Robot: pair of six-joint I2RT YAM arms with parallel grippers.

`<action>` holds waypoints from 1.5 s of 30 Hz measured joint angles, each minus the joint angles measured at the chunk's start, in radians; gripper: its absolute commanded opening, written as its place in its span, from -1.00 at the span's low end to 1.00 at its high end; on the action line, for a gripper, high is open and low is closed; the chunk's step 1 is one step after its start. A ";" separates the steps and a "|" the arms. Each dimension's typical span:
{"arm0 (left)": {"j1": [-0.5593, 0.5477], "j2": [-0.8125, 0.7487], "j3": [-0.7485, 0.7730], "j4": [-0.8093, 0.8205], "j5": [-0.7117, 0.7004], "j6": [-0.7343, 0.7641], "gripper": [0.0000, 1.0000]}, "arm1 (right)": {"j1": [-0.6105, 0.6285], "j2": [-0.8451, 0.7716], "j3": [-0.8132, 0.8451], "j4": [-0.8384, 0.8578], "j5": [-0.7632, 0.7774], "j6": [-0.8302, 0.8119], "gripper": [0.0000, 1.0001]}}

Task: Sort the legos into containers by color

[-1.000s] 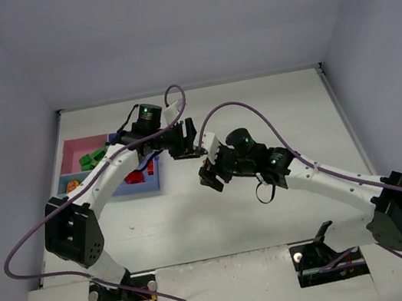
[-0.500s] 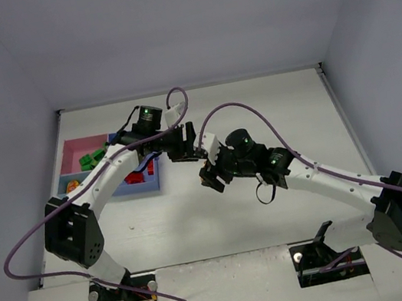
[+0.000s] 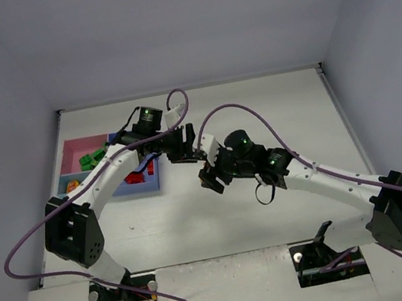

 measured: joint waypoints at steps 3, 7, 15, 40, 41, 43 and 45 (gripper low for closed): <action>0.000 0.000 0.000 0.006 0.007 -0.001 0.06 | 0.000 0.008 0.000 0.000 0.005 -0.001 -0.88; 0.000 0.000 0.000 0.006 0.019 -0.002 0.14 | 0.000 0.027 0.000 0.001 0.027 -0.001 -0.89; -0.008 0.000 -0.006 -0.039 0.057 0.008 0.15 | -0.020 0.038 0.000 0.054 0.076 -0.004 -0.89; -0.023 0.036 -0.011 0.048 0.105 -0.045 -0.83 | -0.025 0.049 0.004 0.061 0.074 -0.002 0.22; -0.023 0.035 -0.011 0.049 0.101 -0.045 -0.83 | -0.025 0.050 0.004 0.062 0.077 0.000 0.35; -0.018 0.032 -0.013 0.049 0.085 -0.044 -0.83 | -0.026 0.052 0.004 0.071 0.089 0.008 0.63; -0.002 0.024 -0.026 0.047 0.058 -0.045 -0.83 | -0.027 0.052 0.005 0.074 0.106 0.023 0.73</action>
